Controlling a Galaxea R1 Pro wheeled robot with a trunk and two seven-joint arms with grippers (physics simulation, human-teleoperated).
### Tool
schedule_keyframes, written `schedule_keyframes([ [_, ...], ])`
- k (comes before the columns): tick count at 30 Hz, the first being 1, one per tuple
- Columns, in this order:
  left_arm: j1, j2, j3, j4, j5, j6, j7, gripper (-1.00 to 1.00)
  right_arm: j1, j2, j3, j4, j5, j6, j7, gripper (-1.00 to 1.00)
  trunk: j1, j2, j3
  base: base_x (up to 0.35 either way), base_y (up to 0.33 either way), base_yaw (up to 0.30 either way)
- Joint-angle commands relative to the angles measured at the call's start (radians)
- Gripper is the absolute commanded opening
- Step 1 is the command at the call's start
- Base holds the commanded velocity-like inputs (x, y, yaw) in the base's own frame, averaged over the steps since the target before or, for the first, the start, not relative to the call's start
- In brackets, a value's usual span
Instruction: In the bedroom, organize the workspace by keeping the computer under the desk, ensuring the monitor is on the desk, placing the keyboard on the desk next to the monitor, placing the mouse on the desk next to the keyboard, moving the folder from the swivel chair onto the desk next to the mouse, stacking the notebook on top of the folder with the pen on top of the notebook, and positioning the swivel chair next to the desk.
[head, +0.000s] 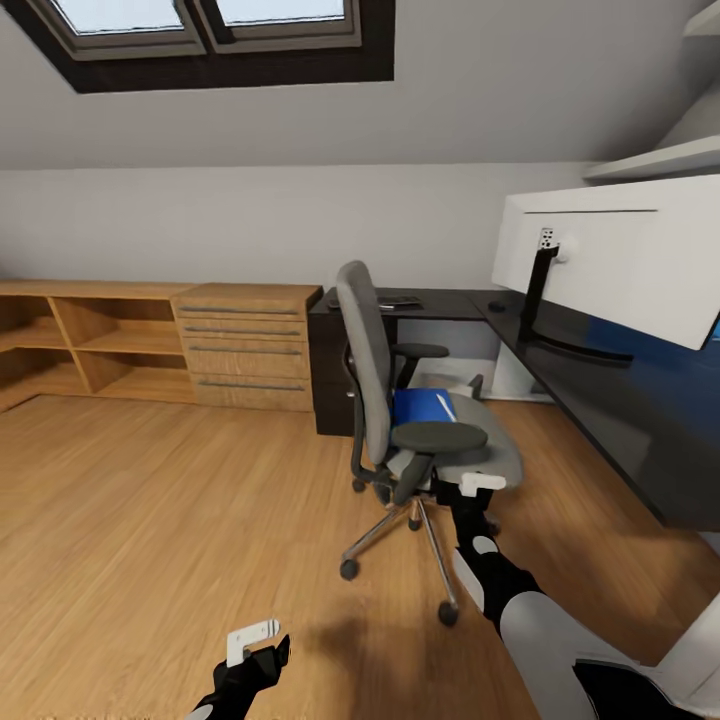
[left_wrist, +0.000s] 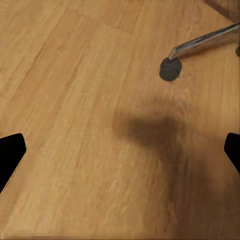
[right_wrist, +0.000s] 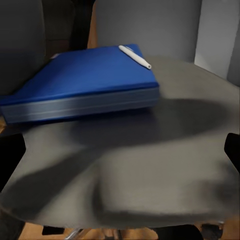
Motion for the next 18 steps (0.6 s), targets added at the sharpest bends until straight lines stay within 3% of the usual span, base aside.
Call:
schedule_keyframes([
  [1, 0.0, 0.001, -0.004, -0.001, 0.01, 0.004, 0.007, 1.0, -0.001, 0.001, -0.006, 0.0, 0.012, -0.002, -0.004, 1.0, 0.0, 0.0, -0.001, 0.0, 0.0, 0.242],
  [10, 0.0, 0.001, -0.004, -0.001, 0.01, 0.002, 0.007, 1.0, -0.001, 0.0, -0.006, -0.001, 0.012, -0.002, -0.013, 1.0, 0.0, 0.0, -0.001, 0.0, 0.0, 0.169],
  [18, 0.0, 0.001, -0.004, -0.001, 0.01, 0.002, 0.007, 1.0, -0.001, 0.001, -0.006, 0.0, 0.012, -0.003, -0.013, 1.0, 0.0, 0.0, -0.001, 0.0, 0.0, 0.038],
])
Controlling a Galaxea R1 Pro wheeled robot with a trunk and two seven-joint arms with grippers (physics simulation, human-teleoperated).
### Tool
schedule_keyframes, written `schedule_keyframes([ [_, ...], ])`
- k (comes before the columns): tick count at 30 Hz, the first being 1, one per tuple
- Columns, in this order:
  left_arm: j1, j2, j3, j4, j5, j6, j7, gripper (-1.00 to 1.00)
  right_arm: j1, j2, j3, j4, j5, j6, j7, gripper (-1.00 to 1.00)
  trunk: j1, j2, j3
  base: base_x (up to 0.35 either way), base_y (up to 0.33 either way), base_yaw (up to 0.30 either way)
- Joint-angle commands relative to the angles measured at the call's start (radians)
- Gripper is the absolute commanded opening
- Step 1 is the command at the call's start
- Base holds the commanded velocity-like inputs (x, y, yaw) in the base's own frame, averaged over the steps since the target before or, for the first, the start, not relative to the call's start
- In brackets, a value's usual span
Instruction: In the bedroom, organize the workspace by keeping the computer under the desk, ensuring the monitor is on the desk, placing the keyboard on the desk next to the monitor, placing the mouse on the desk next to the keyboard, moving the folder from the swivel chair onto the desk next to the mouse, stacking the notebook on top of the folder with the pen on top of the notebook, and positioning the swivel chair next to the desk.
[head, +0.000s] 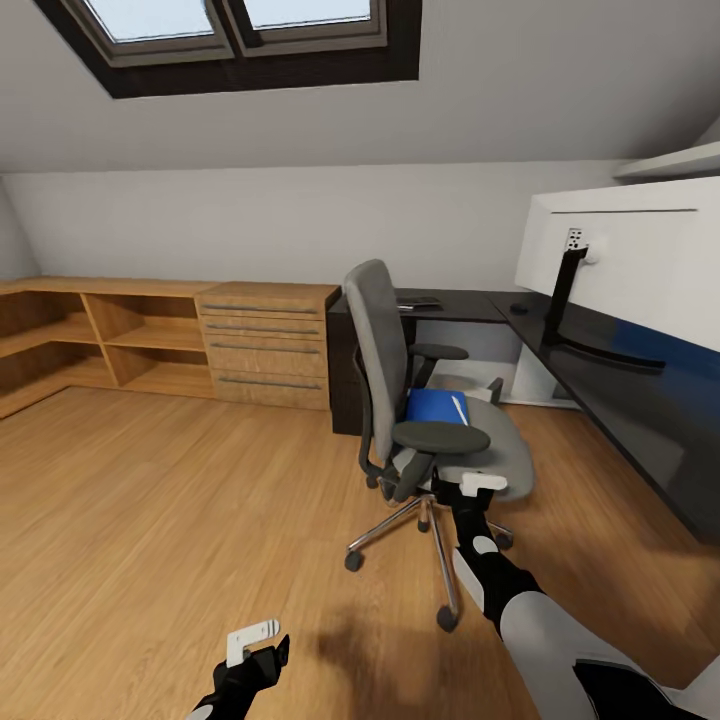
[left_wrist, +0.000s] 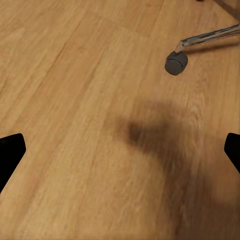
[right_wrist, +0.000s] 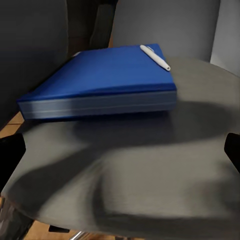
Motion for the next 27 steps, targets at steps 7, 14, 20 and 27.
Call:
schedule_keyframes([
  [7, 0.0, 0.001, -0.004, -0.002, 0.01, 0.004, 0.007, 1.0, -0.001, 0.001, -0.005, 0.003, 0.011, -0.002, -0.004, 1.0, 0.0, 0.0, -0.001, 0.0, 0.0, 0.024],
  [14, 0.0, 0.001, -0.004, -0.002, 0.01, 0.004, 0.007, 1.0, -0.001, 0.001, -0.005, 0.003, 0.011, -0.002, -0.004, 1.0, 0.0, 0.0, -0.003, 0.0, 0.0, 0.173],
  [20, 0.0, 0.001, -0.004, -0.002, 0.01, 0.004, 0.007, 1.0, -0.001, 0.0, -0.005, 0.002, 0.011, -0.003, -0.004, 1.0, 0.0, 0.0, -0.004, 0.0, 0.0, 0.056],
  [27, 0.0, 0.001, -0.004, -0.002, 0.01, 0.004, 0.007, 1.0, -0.001, 0.0, -0.005, 0.0, 0.013, -0.003, -0.004, 1.0, 0.0, 0.0, -0.004, 0.0, 0.0, 0.007],
])
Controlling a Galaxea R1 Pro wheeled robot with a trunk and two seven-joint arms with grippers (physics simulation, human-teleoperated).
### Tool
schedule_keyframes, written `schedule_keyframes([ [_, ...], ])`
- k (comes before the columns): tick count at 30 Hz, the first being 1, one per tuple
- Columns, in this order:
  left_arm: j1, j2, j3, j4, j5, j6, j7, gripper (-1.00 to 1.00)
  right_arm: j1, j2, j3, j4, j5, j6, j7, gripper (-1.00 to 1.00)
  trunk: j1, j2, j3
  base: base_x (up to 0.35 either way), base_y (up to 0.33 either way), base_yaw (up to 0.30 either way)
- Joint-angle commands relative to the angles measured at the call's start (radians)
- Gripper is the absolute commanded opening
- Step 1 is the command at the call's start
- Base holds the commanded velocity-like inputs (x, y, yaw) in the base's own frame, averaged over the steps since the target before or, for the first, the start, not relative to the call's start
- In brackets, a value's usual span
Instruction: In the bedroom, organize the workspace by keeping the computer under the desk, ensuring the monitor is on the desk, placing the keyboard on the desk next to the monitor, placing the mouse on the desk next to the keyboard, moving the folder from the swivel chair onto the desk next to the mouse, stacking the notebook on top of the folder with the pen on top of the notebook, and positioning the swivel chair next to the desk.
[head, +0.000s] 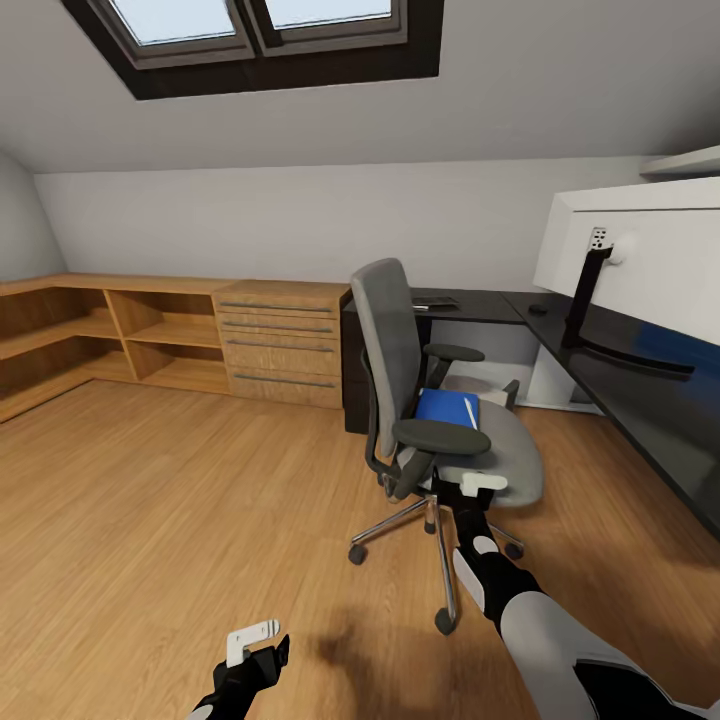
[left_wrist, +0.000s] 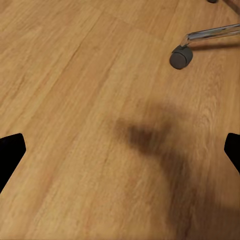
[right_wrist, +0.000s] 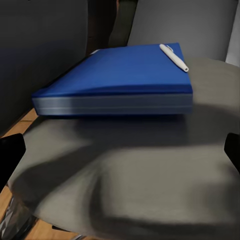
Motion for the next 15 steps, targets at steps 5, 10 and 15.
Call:
schedule_keyframes([
  [5, 0.0, 0.001, -0.004, -0.002, 0.01, 0.004, 0.007, 1.0, -0.001, -0.001, -0.006, 0.0, 0.012, -0.002, -0.003, 1.0, 0.0, 0.0, -0.001, -0.001, 0.0, 0.001],
  [10, 0.0, 0.001, -0.004, -0.002, 0.01, 0.004, 0.007, 1.0, -0.001, -0.005, -0.006, 0.001, 0.013, -0.003, -0.002, 1.0, 0.0, 0.0, -0.001, -0.116, 0.0, 0.0],
  [15, 0.0, 0.001, -0.005, -0.002, 0.01, 0.004, 0.007, 1.0, -0.001, -0.006, -0.006, 0.0, 0.014, -0.003, -0.002, 1.0, 0.0, 0.0, -0.001, -0.263, 0.0, 0.0],
])
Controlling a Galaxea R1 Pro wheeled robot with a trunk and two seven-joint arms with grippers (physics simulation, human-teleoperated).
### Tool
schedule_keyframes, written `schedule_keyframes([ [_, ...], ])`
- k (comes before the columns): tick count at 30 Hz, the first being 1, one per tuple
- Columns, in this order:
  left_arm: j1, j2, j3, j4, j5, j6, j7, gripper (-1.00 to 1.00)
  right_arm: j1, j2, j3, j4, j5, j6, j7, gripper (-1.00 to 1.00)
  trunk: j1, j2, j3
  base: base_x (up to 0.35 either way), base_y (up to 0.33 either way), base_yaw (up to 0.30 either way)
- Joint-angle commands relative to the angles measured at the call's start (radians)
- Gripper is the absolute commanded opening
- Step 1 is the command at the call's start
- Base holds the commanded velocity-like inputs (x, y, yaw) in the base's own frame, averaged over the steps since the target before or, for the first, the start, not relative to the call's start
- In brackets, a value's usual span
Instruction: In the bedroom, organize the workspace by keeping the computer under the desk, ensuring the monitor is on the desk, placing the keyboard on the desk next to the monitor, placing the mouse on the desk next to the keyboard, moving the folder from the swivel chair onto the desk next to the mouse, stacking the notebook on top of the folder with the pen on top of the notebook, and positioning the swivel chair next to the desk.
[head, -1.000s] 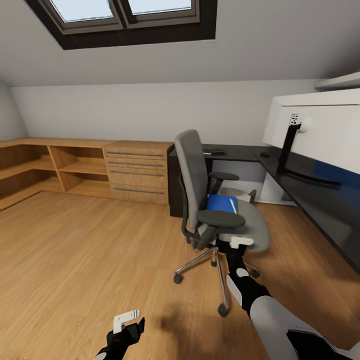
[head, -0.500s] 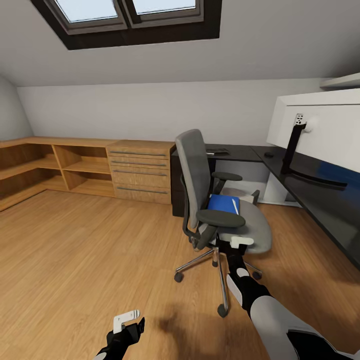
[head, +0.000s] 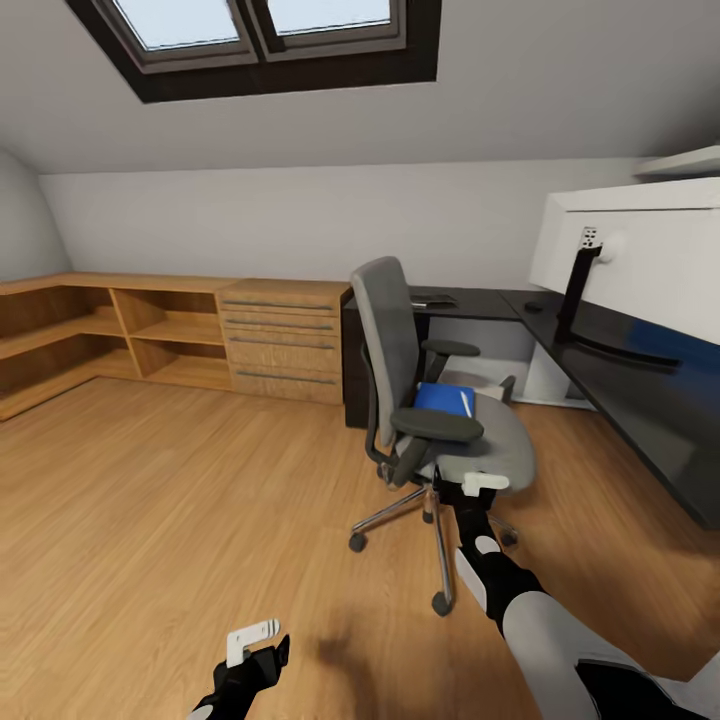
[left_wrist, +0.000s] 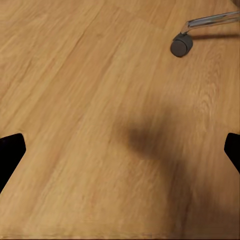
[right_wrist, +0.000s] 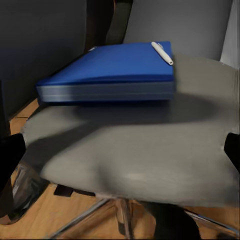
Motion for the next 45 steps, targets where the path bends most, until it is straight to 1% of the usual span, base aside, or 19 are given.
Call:
schedule_keyframes([
  [1, 0.0, 0.0, -0.004, -0.002, 0.01, 0.004, 0.007, 1.0, -0.001, 0.001, -0.006, 0.001, 0.011, -0.002, -0.003, 1.0, -0.001, 0.0, -0.001, -0.297, 0.0, 0.0],
  [10, -0.001, -0.001, -0.003, -0.002, 0.01, 0.004, 0.007, 1.0, -0.001, 0.0, -0.006, 0.005, 0.01, -0.002, -0.003, 1.0, -0.001, 0.0, -0.001, -0.315, -0.022, 0.0],
  [21, 0.0, -0.001, -0.004, 0.005, 0.01, 0.004, 0.007, 1.0, -0.001, -0.002, -0.014, 0.008, 0.005, 0.0, -0.003, 1.0, -0.001, 0.0, -0.001, -0.277, -0.1, 0.0],
  [27, 0.0, -0.001, -0.005, 0.012, 0.01, 0.003, 0.007, 1.0, -0.001, -0.003, -0.04, 0.01, 0.004, 0.001, -0.003, 1.0, -0.001, 0.0, -0.001, -0.08, -0.042, 0.0],
  [33, -0.001, -0.001, -0.005, 0.013, 0.01, 0.002, 0.007, 1.0, -0.001, 0.0, -0.047, 0.011, 0.009, -0.003, 0.002, 1.0, -0.001, 0.0, -0.001, -0.019, -0.01, 0.0],
  [36, -0.001, -0.001, -0.005, 0.013, 0.01, 0.002, 0.007, 1.0, -0.001, 0.002, -0.048, 0.014, 0.013, -0.019, 0.004, 1.0, -0.001, 0.0, -0.001, -0.006, -0.003, 0.0],
  [39, 0.016, -0.018, 0.003, -0.002, 0.01, -0.006, 0.006, 1.0, -0.018, 0.017, -0.042, -0.003, -0.003, -0.035, 0.006, 1.0, -0.001, 0.0, -0.001, 0.0, 0.0, 0.0],
  [40, 0.022, -0.021, 0.003, -0.002, 0.01, -0.006, 0.006, 1.0, -0.024, 0.017, -0.042, -0.009, -0.008, -0.038, 0.006, 1.0, -0.001, 0.0, -0.001, 0.0, 0.0, 0.0],
  [45, 0.029, -0.022, 0.003, -0.001, 0.008, -0.006, 0.006, 1.0, -0.052, 0.018, -0.043, -0.037, -0.013, -0.038, 0.005, 1.0, -0.001, 0.0, -0.001, 0.0, 0.0, 0.0],
])
